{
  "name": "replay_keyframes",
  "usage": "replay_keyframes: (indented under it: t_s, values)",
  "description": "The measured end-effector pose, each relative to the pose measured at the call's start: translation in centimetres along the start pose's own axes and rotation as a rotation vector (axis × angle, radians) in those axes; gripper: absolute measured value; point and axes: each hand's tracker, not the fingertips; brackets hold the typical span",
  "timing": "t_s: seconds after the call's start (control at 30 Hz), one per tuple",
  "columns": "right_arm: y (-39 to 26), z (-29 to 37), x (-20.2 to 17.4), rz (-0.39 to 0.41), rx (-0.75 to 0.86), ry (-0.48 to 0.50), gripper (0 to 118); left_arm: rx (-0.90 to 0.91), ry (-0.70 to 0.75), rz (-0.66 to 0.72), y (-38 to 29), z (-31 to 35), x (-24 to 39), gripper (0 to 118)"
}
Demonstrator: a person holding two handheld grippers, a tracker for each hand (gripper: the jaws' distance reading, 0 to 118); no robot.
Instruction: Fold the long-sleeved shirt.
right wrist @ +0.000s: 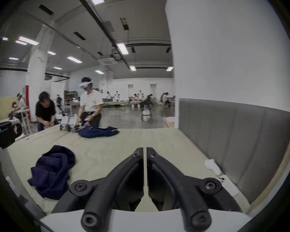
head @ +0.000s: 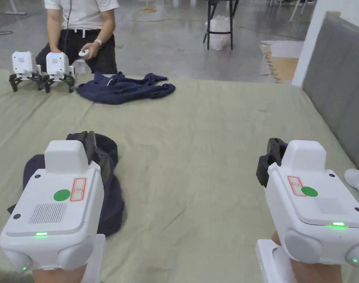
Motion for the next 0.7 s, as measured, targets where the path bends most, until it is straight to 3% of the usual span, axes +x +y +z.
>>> replay_keyframes:
  t_s: [0.23, 0.4, 0.5, 0.57, 0.6, 0.63, 0.67, 0.7]
  values:
    - [0.5, -1.3, -12.1, 0.009, 0.029, 0.344, 0, -0.018, 0.212, -0.003, 0.4, 3.1, -7.9, 9]
    - [0.2, -1.7, -16.0, 0.04, 0.024, 0.399, 0, -0.052, 0.218, -0.017, 0.3, 3.2, -9.4, 8]
    - [0.4, -1.9, -16.7, 0.058, 0.013, 0.424, 0, -0.183, 0.163, 0.002, -0.2, 0.6, -9.6, 10]
    - [0.4, -2.1, -17.0, 0.067, 0.014, 0.428, 0, -0.36, 0.113, 0.076, -0.7, -3.1, -10.5, 30]
    - [0.4, -2.2, -17.0, 0.07, 0.01, 0.431, 0, -0.461, 0.089, 0.114, -1.4, -5.6, -11.2, 51]
    - [0.4, -2.4, -17.1, 0.072, 0.004, 0.437, 0, -0.531, 0.1, 0.14, -2.4, -8.0, -11.7, 83]
    - [0.3, -2.5, -17.1, 0.072, -0.002, 0.441, 0, -0.617, 0.11, 0.162, -3.4, -10.3, -12.3, 102]
    - [0.2, -2.6, -17.1, 0.07, -0.008, 0.444, 0, -0.662, 0.128, 0.187, -4.7, -12.6, -12.8, 111]
